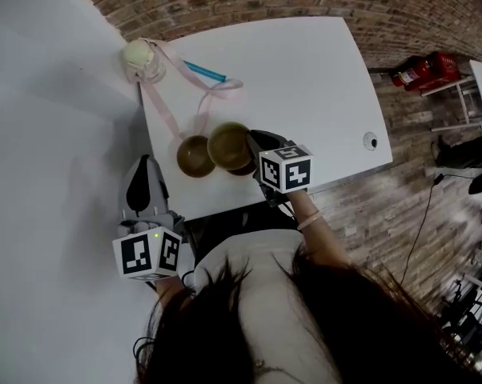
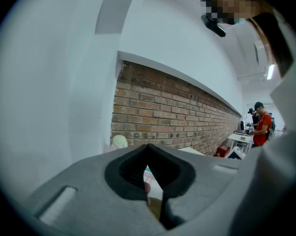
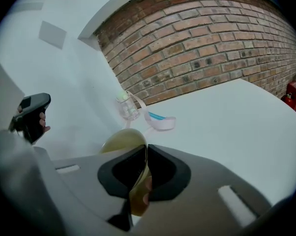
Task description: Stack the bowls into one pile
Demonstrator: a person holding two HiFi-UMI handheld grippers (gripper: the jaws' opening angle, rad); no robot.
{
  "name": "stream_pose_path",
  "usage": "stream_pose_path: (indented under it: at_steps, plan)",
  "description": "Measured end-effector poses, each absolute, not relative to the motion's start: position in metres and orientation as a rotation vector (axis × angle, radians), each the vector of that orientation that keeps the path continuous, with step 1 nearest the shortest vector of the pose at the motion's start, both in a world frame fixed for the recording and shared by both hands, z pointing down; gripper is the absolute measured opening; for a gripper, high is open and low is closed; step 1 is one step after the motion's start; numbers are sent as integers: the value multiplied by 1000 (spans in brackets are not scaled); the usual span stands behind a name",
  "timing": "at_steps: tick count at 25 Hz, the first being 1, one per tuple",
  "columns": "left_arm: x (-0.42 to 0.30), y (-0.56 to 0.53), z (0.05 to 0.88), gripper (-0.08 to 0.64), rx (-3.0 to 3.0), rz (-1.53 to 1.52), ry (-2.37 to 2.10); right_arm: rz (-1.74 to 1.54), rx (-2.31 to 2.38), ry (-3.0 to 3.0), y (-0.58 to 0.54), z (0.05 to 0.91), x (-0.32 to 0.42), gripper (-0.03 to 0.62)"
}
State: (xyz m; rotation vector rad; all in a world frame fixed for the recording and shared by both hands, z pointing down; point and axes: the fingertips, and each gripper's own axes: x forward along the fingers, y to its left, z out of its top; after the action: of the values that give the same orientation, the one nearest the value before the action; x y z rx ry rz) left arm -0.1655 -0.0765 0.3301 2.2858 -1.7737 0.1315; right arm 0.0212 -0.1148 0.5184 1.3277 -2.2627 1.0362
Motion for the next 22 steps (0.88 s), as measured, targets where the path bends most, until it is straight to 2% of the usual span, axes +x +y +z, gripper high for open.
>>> stream_pose_path:
  at_steps: [22]
  plan:
    - [-214, -62, 330, 0, 2221, 118, -1857, 1027, 1201, -2307, -112, 522, -41, 21]
